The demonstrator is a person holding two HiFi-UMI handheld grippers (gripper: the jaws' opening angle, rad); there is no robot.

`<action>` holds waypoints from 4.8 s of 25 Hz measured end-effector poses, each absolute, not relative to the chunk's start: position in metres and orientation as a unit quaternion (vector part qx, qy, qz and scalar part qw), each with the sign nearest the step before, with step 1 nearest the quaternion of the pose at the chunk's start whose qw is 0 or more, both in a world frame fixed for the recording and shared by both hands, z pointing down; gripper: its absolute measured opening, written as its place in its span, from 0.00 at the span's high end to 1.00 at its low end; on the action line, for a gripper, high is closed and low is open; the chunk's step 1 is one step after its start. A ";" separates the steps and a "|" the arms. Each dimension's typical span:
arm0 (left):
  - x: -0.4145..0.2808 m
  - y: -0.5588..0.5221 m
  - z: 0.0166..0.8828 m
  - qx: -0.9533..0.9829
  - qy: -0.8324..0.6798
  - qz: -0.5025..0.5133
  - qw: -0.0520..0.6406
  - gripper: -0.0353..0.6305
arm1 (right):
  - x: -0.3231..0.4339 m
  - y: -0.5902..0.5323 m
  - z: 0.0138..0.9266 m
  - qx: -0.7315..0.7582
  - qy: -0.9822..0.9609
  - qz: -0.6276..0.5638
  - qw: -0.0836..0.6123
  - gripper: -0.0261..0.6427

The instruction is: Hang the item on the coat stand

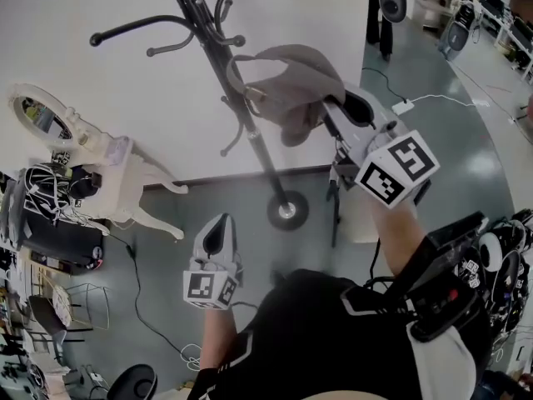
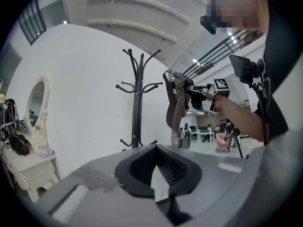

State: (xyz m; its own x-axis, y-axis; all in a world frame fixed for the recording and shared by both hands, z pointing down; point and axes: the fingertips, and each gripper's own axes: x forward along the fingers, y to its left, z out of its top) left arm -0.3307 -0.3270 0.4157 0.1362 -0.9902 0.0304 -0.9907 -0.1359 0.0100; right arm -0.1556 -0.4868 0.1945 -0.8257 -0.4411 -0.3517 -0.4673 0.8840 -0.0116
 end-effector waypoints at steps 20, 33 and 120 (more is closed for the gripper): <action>-0.389 -0.352 0.436 0.787 -0.617 0.005 0.015 0.91 | -0.183 -0.536 0.188 -0.337 0.923 0.057 0.178 0.91; -0.389 -0.361 0.437 0.796 -0.604 0.006 0.015 0.91 | -0.202 -0.549 0.208 -0.349 0.924 0.048 0.149 0.91; -0.279 -0.301 0.448 0.753 -0.658 0.009 0.032 0.91 | -0.172 -0.485 0.308 -0.230 0.969 0.010 0.084 0.72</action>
